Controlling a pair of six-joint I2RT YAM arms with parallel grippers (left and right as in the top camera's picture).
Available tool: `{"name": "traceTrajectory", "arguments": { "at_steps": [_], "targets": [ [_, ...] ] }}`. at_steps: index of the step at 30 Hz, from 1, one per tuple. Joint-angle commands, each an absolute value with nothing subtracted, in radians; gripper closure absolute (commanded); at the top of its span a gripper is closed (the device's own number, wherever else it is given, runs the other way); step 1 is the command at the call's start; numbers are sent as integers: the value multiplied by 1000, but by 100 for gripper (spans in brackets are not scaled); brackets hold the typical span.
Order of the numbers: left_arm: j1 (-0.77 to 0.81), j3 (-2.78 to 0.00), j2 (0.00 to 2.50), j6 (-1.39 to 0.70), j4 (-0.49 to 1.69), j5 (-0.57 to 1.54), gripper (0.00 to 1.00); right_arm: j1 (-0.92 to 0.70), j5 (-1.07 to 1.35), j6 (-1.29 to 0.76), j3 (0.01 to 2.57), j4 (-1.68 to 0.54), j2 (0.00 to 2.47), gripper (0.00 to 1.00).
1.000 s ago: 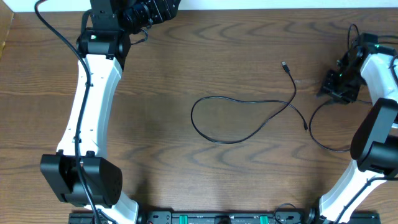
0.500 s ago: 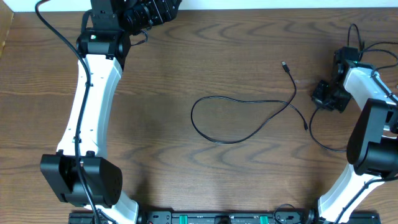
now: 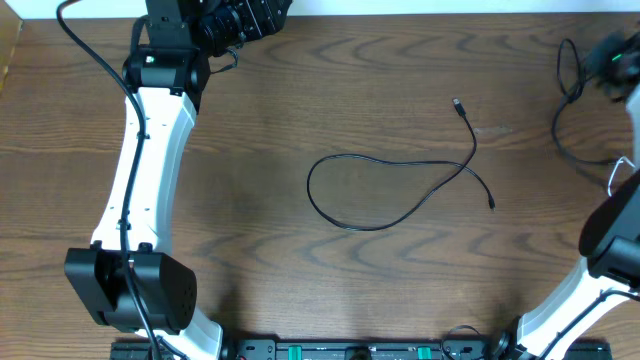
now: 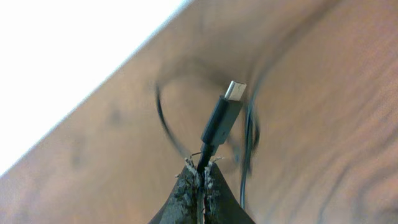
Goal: Untangle cables
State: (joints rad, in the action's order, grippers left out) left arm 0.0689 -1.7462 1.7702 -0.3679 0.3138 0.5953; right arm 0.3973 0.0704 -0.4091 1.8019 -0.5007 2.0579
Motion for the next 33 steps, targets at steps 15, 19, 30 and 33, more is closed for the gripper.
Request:
{"name": "traceTrajectory", "arguments": {
  "at_steps": [15,19,30,33],
  "targets": [
    [68,-1752,1768,-355,313,589,22,493,-17,-230,1869,-692,2071,1],
    [68,-1752,1768,-344,316,572,22,445,125,-184,1888,-830,2000,1],
    [9,-1752,1768,-290,503,406,21,56,316,-75,1755,-1076,1982,14],
    [-8,-1752,1768,-266,533,406,22,-25,243,-97,1674,-1026,1983,20]
  ]
}}
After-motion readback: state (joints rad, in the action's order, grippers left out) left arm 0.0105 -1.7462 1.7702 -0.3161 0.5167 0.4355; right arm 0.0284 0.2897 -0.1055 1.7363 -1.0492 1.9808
